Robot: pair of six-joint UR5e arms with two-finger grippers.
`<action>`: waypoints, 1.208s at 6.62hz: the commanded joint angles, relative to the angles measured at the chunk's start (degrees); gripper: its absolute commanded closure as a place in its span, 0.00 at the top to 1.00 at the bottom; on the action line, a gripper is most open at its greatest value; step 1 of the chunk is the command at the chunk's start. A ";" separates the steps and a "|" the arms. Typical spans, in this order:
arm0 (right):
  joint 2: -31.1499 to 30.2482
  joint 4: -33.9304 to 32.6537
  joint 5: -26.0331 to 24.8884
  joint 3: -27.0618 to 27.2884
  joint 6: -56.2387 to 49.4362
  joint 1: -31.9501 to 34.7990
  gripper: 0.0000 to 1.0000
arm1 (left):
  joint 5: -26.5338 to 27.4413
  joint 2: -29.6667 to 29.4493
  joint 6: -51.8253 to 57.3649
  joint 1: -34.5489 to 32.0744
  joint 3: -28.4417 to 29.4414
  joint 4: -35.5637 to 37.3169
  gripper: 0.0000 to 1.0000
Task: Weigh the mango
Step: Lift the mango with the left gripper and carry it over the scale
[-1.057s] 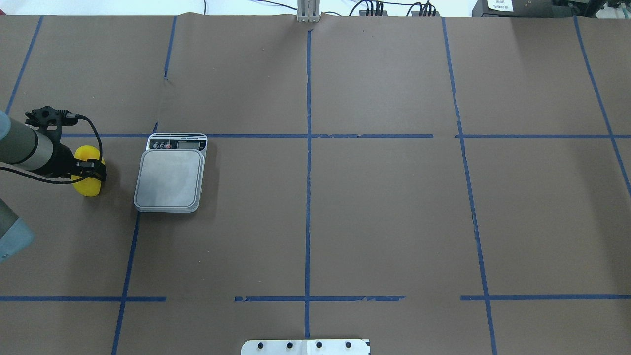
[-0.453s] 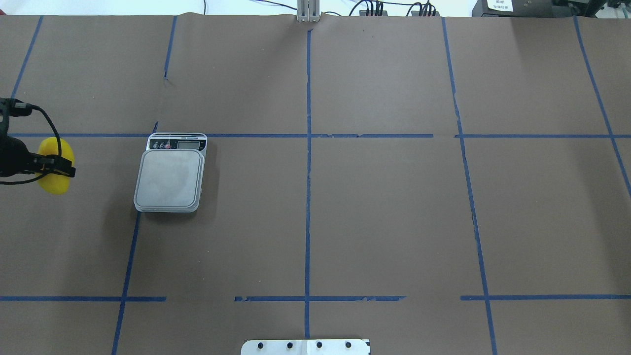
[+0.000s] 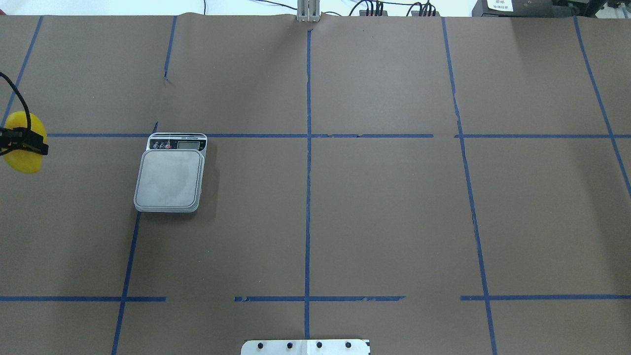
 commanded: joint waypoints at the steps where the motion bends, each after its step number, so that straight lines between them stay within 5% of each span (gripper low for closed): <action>1: 0.00 0.00 0.00 0.00 0.00 0.00 1.00 | -0.11 -8.44 -7.10 1.44 0.02 6.05 0.00; 4: 0.00 0.00 0.00 0.00 0.00 0.00 1.00 | 0.59 -18.31 -16.74 13.38 9.22 5.36 0.00; 8: 0.00 0.00 0.00 0.00 0.00 0.00 1.00 | 3.76 -19.39 -16.75 18.50 14.86 1.60 0.00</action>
